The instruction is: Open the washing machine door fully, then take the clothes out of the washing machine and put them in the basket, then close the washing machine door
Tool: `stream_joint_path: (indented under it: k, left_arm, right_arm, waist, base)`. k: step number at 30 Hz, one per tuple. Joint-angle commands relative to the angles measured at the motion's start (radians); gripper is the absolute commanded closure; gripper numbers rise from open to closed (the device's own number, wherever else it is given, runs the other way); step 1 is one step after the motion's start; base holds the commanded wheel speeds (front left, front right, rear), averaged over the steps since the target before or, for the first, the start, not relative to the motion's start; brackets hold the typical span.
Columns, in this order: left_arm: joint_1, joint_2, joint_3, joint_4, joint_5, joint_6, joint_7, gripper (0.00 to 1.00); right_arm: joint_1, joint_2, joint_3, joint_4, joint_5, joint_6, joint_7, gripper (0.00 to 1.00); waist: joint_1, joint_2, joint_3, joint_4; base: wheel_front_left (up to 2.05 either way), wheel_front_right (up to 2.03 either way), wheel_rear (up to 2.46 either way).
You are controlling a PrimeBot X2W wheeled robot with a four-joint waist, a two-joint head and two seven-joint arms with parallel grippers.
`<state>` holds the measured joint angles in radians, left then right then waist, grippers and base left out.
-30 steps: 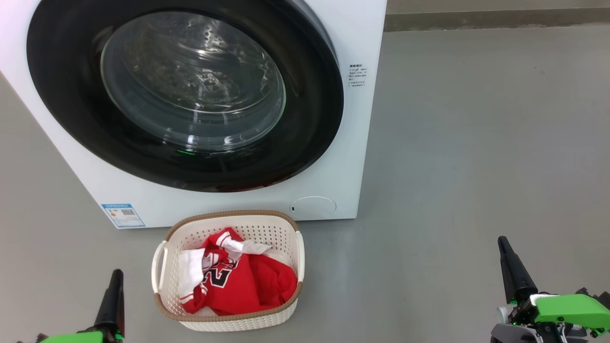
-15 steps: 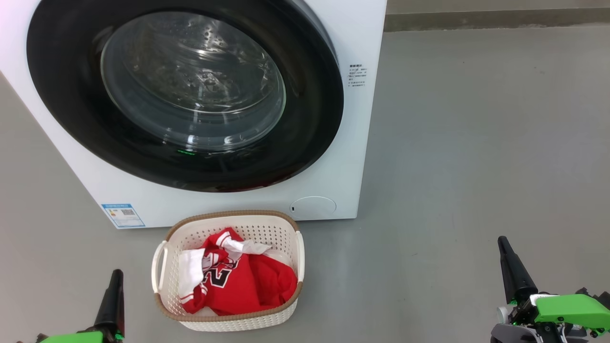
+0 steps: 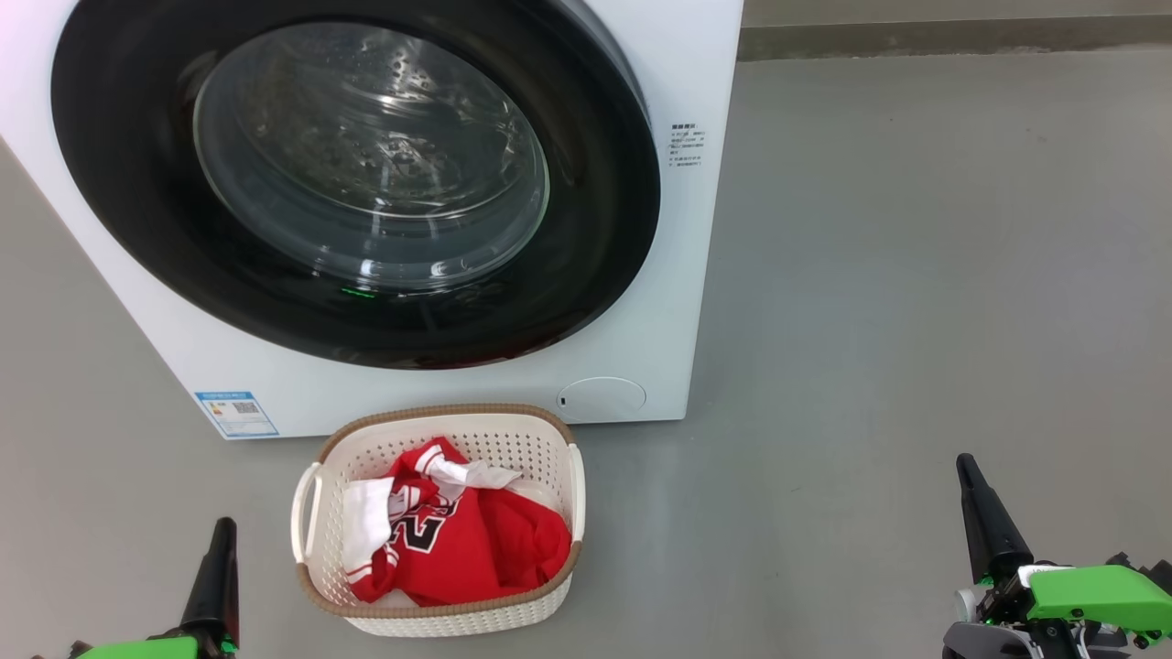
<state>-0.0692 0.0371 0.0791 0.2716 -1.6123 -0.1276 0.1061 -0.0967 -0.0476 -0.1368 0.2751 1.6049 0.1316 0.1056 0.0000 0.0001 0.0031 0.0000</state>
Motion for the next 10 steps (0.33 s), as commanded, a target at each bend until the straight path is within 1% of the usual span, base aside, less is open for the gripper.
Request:
stream_joint_path:
  k: [1,10]
  left_arm:
    - [-0.039,0.014,0.034,-0.027,0.004,-0.003,0.007,1.0]
    - [-0.039,0.014,0.035,-0.027,0.004,-0.003,0.007,1.0]
  right_arm:
    - [-0.011,-0.003,0.022,-0.03,0.003,-0.001,0.008,1.0]
    - [-0.011,-0.003,0.022,-0.03,0.003,-0.001,0.008,1.0]
  waist:
    - [0.0,-0.0001,0.0,0.0]
    - [0.0,-0.0001,0.0,0.0]
  base:
    - [0.0,0.0,0.0]
    - [0.0,0.0,0.0]
